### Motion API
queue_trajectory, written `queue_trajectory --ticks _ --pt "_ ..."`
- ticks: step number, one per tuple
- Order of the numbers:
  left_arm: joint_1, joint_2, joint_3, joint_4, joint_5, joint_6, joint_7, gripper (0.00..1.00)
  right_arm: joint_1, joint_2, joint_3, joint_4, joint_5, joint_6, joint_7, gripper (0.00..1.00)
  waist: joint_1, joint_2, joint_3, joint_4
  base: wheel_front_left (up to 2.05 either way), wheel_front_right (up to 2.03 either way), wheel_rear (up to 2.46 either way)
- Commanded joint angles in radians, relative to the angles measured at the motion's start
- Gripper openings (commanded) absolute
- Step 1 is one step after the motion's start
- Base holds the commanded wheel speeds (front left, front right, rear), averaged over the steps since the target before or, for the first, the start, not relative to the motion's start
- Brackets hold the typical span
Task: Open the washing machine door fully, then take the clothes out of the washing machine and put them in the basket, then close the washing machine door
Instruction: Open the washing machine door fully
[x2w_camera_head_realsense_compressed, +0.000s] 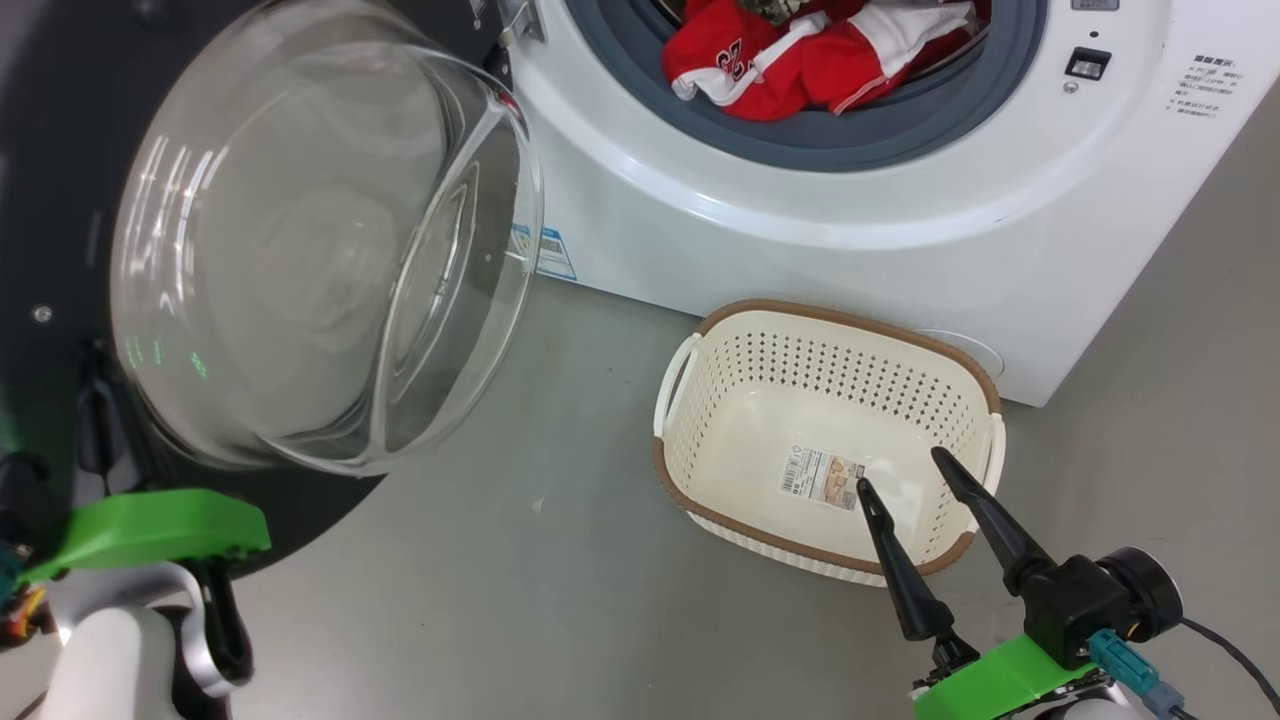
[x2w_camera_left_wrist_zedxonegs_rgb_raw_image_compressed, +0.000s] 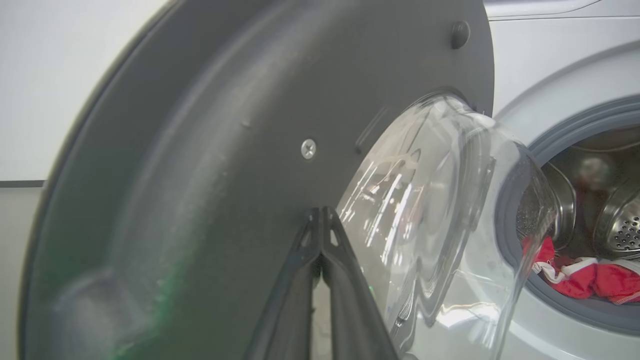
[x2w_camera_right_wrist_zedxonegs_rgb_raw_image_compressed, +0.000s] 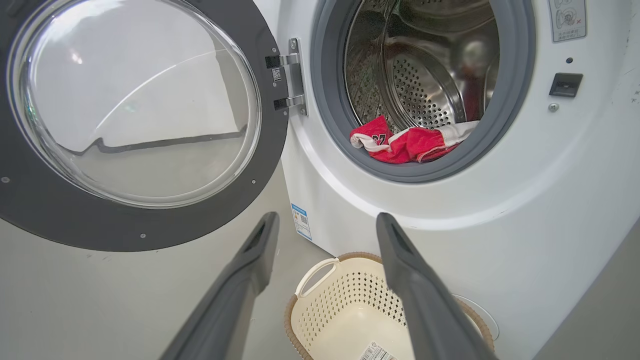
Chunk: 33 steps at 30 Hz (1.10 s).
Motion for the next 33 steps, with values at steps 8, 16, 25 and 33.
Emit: queue_trajectory --ticks 8,16,25,33 --pt "-0.098 0.021 0.148 0.059 0.038 -0.044 -0.009 0.00 -0.030 -0.020 0.035 -0.024 -0.009 0.006 -0.006 1.00 0.0000 0.0000 0.013 0.005 0.00 0.00 0.00" --pt "-0.138 0.009 0.251 0.138 0.062 -0.083 -0.009 0.00 -0.029 -0.037 0.043 -0.025 -0.011 0.006 -0.006 1.00 0.0000 0.0000 0.025 0.005 0.00 0.00 0.00" --pt "-0.184 0.009 0.333 0.254 0.093 -0.121 -0.009 0.00 -0.030 -0.047 0.056 -0.025 -0.009 0.006 -0.002 1.00 0.0000 0.0000 0.028 -0.001 0.00 0.00 0.00" --pt "-0.207 0.007 0.394 0.302 0.121 -0.151 -0.009 0.00 -0.037 -0.046 0.064 -0.018 -0.004 0.006 -0.002 1.00 0.0000 0.0000 0.022 -0.019 0.00 0.00 0.00"
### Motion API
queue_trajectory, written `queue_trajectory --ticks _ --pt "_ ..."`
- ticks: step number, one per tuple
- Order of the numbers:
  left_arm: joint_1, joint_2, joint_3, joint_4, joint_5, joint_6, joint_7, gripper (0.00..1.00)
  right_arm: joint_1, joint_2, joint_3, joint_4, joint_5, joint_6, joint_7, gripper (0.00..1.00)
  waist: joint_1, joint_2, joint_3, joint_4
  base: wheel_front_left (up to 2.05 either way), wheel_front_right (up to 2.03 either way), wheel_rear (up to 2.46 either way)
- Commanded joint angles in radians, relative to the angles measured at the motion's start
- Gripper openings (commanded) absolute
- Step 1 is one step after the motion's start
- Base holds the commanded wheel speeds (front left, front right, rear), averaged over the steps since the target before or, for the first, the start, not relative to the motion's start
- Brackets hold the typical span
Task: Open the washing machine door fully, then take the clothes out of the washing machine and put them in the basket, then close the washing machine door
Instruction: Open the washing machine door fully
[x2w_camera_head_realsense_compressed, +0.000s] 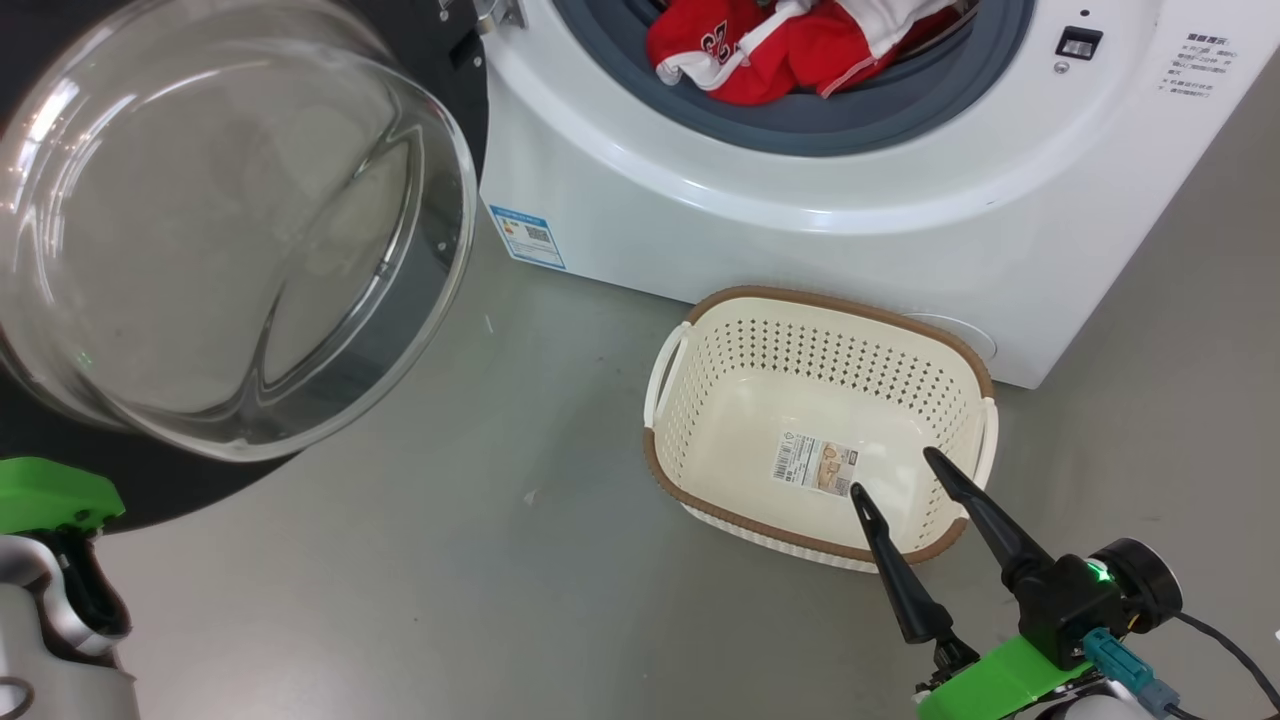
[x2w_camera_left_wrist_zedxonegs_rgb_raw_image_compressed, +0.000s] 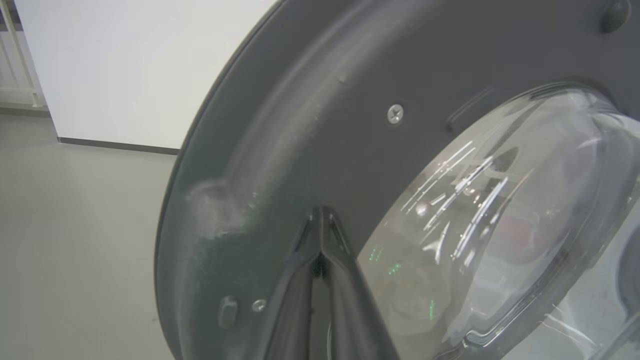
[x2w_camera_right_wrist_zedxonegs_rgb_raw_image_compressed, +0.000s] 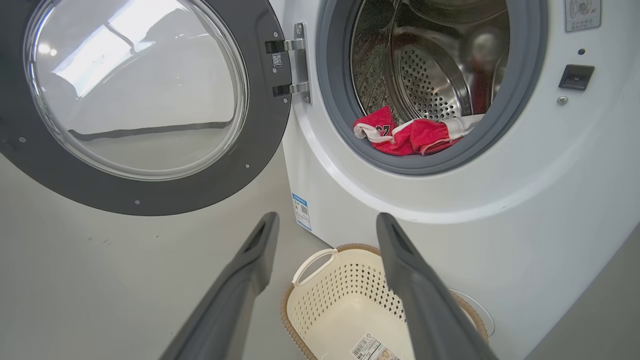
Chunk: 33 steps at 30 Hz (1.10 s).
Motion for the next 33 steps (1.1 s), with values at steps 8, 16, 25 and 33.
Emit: queue_trajectory --ticks 8,16,25,33 --pt "-0.014 0.020 0.046 -0.056 0.051 -0.033 -0.005 0.00 -0.031 0.011 0.018 -0.008 0.000 0.006 -0.004 1.00 0.0000 -0.0001 -0.015 -0.019 0.00 0.00 0.00" --pt "0.034 -0.020 0.035 -0.249 0.094 -0.063 -0.005 1.00 -0.044 0.033 -0.004 0.011 0.002 0.006 -0.006 1.00 0.0000 -0.0001 -0.052 -0.062 0.00 0.00 0.00" --pt "0.091 -0.047 -0.085 -0.471 0.010 -0.171 -0.005 1.00 -0.054 0.047 -0.077 -0.011 0.013 0.006 -0.006 1.00 0.0000 -0.0001 -0.081 -0.159 0.00 0.00 0.00" --pt "0.174 -0.049 -0.295 -0.538 -0.146 -0.171 0.006 1.00 -0.071 0.049 -0.154 -0.032 0.023 0.006 -0.006 1.00 0.0000 -0.0001 -0.095 -0.278 0.00 0.00 0.00"
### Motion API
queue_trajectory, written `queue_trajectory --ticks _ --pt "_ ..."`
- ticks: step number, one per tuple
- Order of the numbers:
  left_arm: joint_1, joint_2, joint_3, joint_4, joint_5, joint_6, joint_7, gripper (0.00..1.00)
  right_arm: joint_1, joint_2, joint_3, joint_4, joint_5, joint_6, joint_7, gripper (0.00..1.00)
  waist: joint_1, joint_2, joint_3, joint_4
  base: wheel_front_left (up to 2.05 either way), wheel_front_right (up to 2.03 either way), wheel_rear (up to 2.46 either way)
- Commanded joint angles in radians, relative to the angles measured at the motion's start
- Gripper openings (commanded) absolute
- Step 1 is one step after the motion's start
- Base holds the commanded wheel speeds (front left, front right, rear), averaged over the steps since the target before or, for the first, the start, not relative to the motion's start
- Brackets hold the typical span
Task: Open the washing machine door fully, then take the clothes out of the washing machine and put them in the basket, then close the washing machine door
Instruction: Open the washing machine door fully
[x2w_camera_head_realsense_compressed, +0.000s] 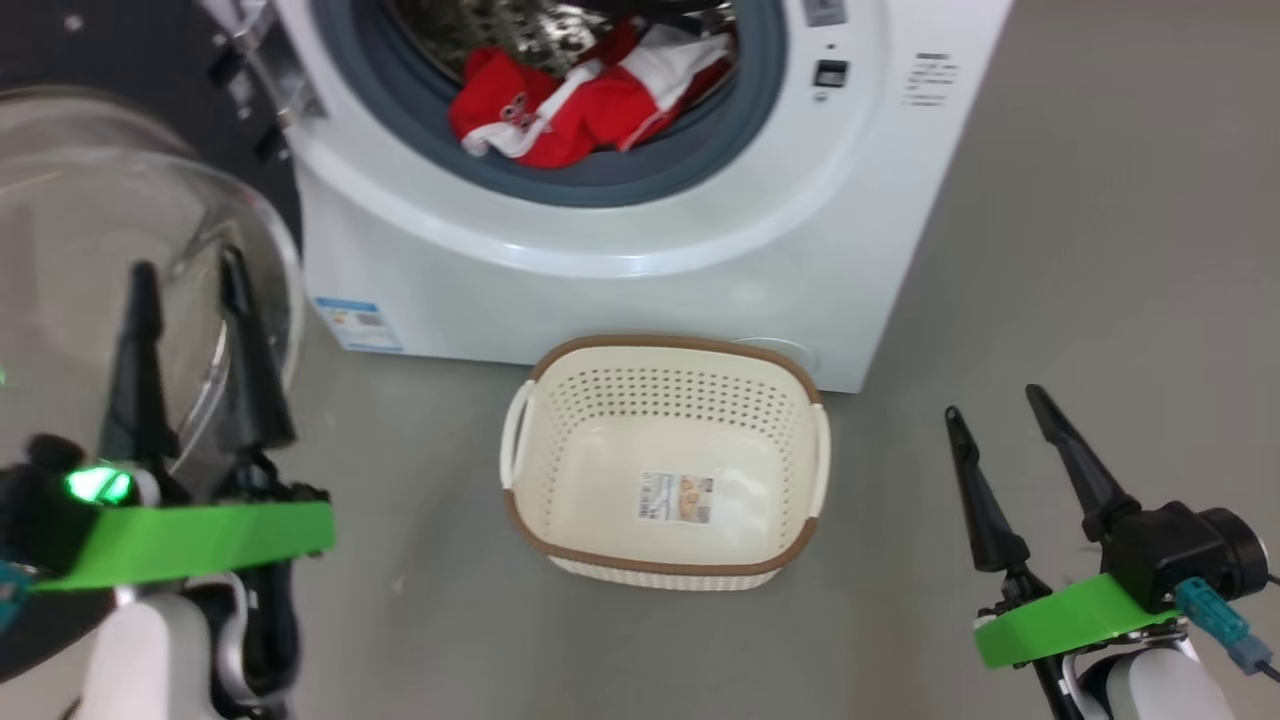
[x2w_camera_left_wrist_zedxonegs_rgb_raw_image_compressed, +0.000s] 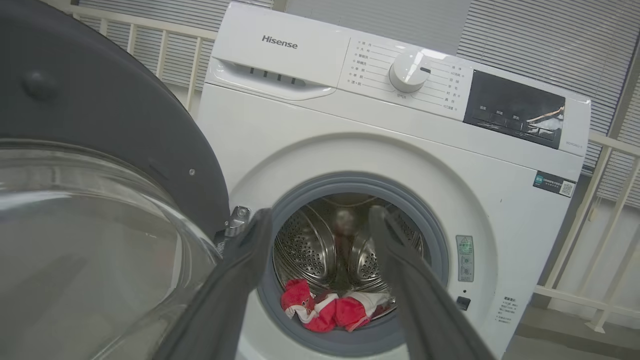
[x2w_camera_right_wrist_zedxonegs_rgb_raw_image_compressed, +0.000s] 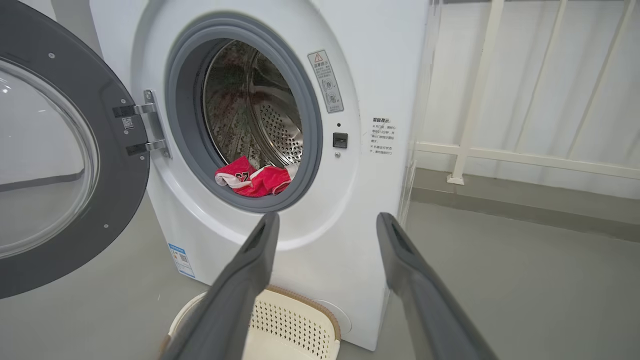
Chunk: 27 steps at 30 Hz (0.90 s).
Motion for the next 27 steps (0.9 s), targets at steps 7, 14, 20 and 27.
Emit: queue_trajectory --ticks 7,14,20,27 --pt "0.052 0.034 -0.053 -0.036 0.051 0.019 0.000 1.00 -0.038 0.001 -0.030 -0.046 -0.008 0.006 -0.006 1.00 0.0000 -0.0001 -0.027 -0.171 0.00 0.00 0.00" --pt "0.097 0.049 -0.104 -0.034 0.092 -0.006 -0.004 1.00 -0.034 0.001 -0.054 -0.057 0.037 0.006 -0.006 1.00 0.0000 -0.0001 -0.039 -0.249 0.00 0.00 0.00" --pt "0.173 0.057 -0.120 -0.030 0.130 0.004 -0.007 1.00 -0.010 0.001 -0.059 -0.071 0.036 0.006 -0.006 1.00 0.0000 -0.0001 -0.066 -0.321 0.00 0.00 0.00" --pt "0.254 0.071 -0.120 -0.048 0.210 0.031 -0.009 1.00 0.033 0.001 -0.035 -0.087 0.035 0.006 -0.006 1.00 0.0000 -0.0001 -0.094 -0.364 0.00 0.00 0.00"
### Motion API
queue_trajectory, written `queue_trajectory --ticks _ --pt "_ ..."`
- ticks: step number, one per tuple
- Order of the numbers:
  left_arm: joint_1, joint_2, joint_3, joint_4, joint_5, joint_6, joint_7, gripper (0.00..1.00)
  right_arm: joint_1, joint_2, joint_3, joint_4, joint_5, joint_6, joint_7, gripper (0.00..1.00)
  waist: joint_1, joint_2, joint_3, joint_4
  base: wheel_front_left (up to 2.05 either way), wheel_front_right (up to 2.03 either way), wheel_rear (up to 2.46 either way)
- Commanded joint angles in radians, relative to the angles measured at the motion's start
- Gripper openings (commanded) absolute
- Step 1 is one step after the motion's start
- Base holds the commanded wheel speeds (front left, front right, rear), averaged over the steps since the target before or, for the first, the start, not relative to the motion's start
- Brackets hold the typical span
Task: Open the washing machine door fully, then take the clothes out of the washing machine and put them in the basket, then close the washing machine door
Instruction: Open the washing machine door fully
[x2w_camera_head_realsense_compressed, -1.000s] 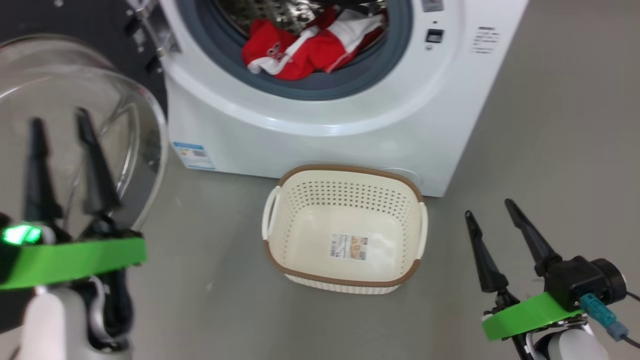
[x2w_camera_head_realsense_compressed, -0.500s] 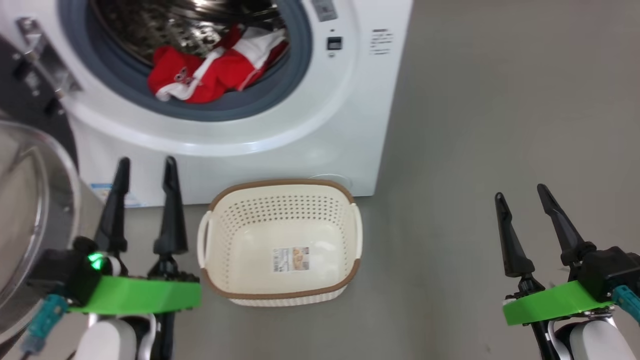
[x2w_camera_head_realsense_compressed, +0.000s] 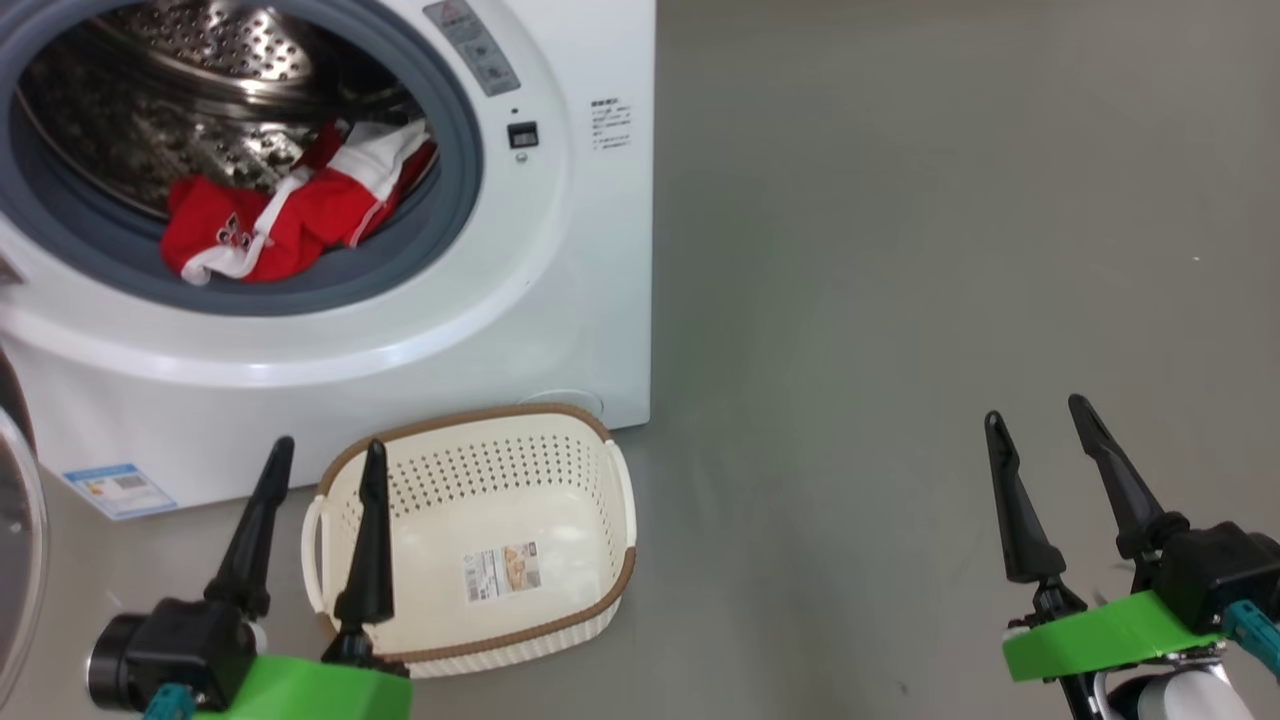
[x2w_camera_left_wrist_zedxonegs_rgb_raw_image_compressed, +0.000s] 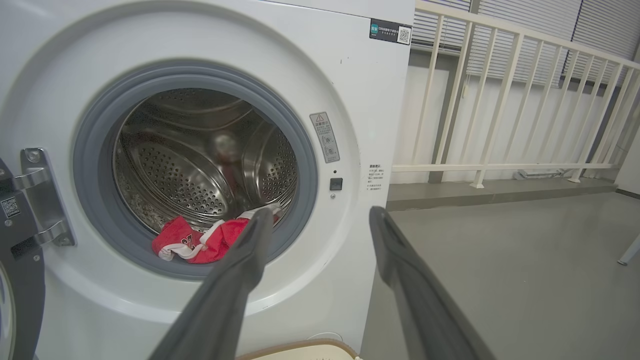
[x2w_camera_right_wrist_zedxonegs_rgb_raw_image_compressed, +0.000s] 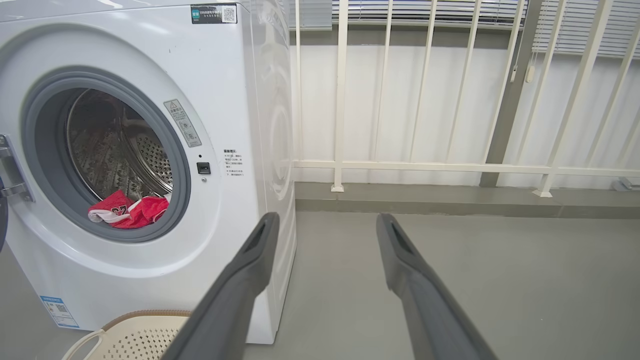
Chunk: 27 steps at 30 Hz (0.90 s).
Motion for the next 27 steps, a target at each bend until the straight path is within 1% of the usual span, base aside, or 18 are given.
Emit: queue_trajectory --ticks 1,6,13,27 --pt "0.003 0.014 0.035 -0.031 0.008 0.007 -0.009 1.00 0.000 -0.005 0.025 -0.032 -0.006 0.006 -0.006 1.00 0.0000 -0.0001 -0.025 -0.021 0.00 0.00 0.00" --pt "0.054 0.006 0.054 -0.037 0.003 0.005 -0.009 1.00 0.046 -0.005 0.036 -0.043 -0.009 0.006 -0.006 1.00 0.0000 -0.0001 -0.054 -0.034 0.00 0.00 0.00" --pt "0.095 0.000 0.058 -0.003 0.005 -0.003 -0.009 1.00 0.087 -0.005 0.037 -0.052 -0.028 0.006 -0.006 1.00 0.0000 -0.0001 -0.081 -0.046 0.00 0.00 0.00" --pt "0.118 -0.004 0.069 0.018 0.015 0.001 -0.009 1.00 0.094 -0.005 0.016 -0.057 -0.046 0.006 -0.006 1.00 0.0000 -0.0001 -0.096 -0.052 0.00 0.00 0.00"
